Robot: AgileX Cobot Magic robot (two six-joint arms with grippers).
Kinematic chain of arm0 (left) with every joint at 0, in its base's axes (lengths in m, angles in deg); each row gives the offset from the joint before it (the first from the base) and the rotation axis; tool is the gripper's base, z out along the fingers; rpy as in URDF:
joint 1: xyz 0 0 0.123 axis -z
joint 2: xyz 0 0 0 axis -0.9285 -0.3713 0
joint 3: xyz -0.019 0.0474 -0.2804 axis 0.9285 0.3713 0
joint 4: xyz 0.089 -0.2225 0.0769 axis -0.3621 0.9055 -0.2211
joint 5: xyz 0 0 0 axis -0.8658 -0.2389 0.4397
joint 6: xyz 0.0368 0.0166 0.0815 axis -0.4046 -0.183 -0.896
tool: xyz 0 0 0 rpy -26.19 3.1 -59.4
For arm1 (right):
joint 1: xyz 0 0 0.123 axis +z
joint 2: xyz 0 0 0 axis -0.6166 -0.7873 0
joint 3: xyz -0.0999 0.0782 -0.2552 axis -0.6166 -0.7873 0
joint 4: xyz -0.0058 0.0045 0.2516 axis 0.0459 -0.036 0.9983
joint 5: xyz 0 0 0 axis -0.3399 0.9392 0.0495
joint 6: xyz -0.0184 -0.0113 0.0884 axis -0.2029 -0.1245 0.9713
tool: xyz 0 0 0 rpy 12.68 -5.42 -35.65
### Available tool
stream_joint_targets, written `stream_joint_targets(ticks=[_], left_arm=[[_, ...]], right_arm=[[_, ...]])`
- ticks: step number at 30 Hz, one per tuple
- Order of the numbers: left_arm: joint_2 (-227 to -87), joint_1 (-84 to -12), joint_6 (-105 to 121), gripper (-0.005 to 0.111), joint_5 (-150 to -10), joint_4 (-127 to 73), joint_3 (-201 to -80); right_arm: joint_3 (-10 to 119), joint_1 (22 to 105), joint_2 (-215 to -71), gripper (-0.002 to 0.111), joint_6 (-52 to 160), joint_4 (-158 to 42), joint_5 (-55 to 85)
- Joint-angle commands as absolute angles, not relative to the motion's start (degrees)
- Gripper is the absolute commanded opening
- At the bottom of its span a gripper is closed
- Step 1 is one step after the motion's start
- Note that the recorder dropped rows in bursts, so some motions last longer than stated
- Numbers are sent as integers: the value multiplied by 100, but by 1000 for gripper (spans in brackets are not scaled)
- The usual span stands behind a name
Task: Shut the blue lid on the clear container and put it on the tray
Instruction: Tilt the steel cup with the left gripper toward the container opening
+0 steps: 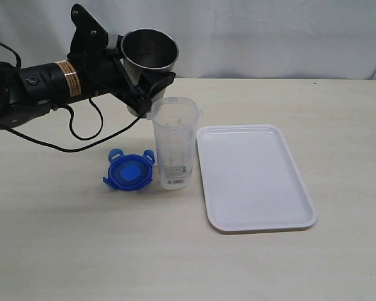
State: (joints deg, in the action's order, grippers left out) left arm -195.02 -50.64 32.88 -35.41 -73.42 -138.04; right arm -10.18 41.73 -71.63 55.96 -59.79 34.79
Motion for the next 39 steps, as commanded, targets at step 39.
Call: stream_joint_targets(ticks=[39], left_arm=[[-19379, -5043, 1793, 0, -3272, -7245, -13914]], right_arm=[[-1031, 4136, -7135, 5, 5565, -5977, 3490]])
